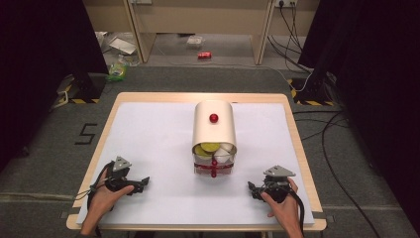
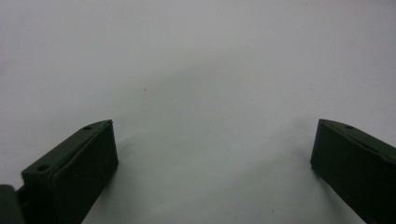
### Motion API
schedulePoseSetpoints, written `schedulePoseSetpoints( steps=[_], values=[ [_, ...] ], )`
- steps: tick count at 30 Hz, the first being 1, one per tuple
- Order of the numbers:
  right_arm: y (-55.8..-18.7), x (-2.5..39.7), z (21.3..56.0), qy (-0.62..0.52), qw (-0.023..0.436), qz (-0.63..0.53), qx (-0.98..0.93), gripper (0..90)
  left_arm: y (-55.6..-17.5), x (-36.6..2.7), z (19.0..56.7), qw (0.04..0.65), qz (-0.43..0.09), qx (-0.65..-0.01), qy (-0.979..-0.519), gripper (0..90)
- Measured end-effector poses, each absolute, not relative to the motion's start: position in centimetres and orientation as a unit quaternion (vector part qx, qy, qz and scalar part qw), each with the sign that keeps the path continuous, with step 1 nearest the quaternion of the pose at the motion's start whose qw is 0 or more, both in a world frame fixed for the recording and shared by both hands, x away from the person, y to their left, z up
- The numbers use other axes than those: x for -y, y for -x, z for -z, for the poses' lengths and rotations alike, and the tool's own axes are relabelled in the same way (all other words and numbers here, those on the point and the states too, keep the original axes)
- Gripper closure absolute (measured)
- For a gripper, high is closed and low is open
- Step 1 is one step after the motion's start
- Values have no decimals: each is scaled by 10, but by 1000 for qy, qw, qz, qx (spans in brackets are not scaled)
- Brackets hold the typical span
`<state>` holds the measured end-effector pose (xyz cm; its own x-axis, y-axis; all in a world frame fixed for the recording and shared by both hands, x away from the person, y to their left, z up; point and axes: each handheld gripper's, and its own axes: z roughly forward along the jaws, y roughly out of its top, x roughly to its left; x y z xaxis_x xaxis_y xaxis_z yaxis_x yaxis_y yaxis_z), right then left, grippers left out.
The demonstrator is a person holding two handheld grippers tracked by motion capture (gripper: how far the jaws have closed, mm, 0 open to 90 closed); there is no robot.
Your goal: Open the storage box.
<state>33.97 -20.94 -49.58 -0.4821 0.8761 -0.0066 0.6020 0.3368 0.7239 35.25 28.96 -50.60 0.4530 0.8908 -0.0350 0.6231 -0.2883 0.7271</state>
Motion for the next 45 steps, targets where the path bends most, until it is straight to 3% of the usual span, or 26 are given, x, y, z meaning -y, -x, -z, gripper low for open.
schedulePoseSetpoints(
  steps=[45],
  values=[
    [-288, 156, 410, -376, 225, -462, -771, 308, -353, -290, 506, 347, -192, -487, -778, 0]
  ],
)
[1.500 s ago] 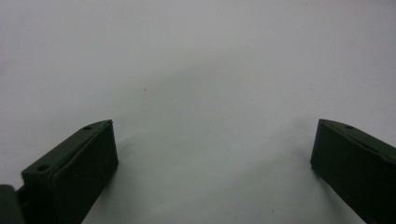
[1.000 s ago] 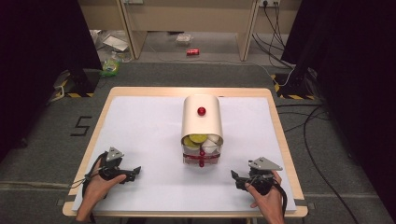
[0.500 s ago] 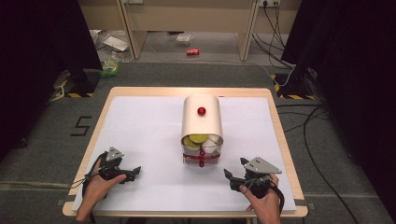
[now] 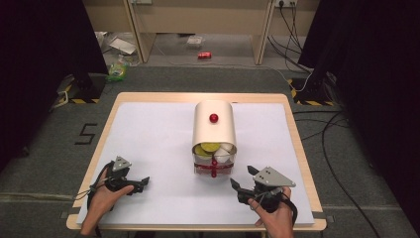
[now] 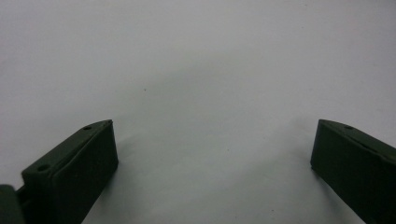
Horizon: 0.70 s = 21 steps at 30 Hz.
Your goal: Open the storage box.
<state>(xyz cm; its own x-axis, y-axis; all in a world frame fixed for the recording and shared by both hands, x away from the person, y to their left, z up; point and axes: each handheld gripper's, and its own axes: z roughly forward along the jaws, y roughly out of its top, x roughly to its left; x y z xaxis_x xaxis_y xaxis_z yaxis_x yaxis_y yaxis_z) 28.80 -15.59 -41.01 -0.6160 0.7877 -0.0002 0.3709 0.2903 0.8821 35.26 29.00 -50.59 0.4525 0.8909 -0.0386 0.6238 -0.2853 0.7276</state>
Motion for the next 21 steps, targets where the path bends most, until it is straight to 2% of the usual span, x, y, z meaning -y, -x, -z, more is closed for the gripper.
schedulePoseSetpoints(
  steps=[21],
  values=[
    [-286, 140, 387, -345, 240, -484, -767, 335, -353, -290, 506, 347, -192, -486, -779, 0]
  ],
)
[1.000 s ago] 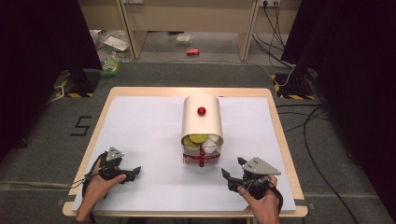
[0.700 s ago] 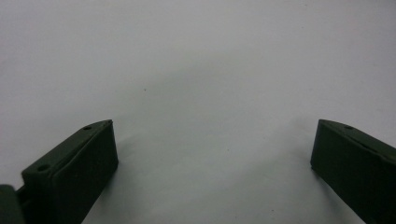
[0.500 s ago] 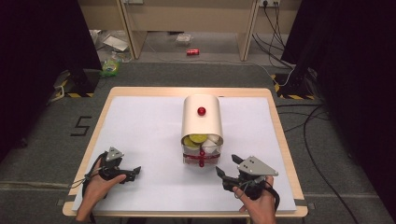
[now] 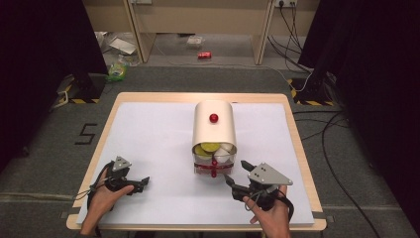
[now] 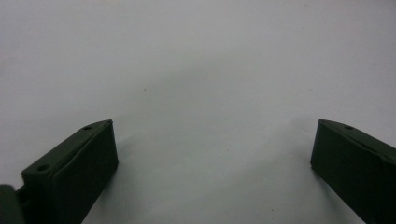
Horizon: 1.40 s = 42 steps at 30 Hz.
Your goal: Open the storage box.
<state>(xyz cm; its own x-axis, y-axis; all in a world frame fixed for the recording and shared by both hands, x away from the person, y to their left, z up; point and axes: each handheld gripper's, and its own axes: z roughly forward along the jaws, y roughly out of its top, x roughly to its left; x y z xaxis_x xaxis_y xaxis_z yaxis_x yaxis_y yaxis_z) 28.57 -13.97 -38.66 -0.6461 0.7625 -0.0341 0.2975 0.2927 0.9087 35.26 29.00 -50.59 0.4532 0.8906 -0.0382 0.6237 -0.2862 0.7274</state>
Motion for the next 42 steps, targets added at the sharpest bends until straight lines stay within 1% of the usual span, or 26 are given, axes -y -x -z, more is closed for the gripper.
schedulePoseSetpoints(
  steps=[14, 21, 31, 42],
  values=[
    [-293, 129, 374, -327, 246, -497, -765, 340, -353, -290, 506, 346, -193, -486, -779, 0],
    [-301, 116, 369, -315, 242, -501, -769, 342, -353, -290, 506, 347, -193, -486, -778, 0],
    [-314, 103, 371, -310, 246, -497, -773, 345, -353, -290, 506, 347, -193, -486, -779, 0],
    [-319, 103, 374, -315, 236, -489, -779, 345, -353, -290, 506, 347, -193, -486, -779, 0]
  ],
)
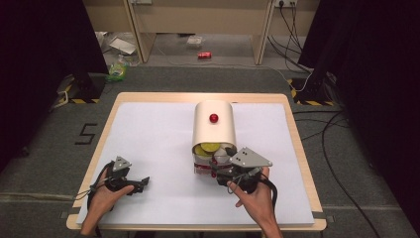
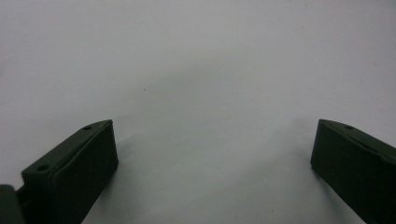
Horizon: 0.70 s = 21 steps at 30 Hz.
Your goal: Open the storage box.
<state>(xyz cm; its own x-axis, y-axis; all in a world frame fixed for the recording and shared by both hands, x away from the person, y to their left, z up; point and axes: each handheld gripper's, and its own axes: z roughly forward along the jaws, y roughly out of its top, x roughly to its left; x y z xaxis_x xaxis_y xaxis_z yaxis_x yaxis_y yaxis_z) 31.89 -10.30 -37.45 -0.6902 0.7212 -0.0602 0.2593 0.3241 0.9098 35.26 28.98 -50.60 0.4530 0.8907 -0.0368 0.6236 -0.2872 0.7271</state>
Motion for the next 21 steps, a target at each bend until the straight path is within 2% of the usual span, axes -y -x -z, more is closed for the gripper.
schedulePoseSetpoints(
  steps=[21],
  values=[
    [-307, 101, 370, -305, 235, -474, -792, 345, -353, -290, 506, 346, -193, -486, -779, 0]
  ],
)
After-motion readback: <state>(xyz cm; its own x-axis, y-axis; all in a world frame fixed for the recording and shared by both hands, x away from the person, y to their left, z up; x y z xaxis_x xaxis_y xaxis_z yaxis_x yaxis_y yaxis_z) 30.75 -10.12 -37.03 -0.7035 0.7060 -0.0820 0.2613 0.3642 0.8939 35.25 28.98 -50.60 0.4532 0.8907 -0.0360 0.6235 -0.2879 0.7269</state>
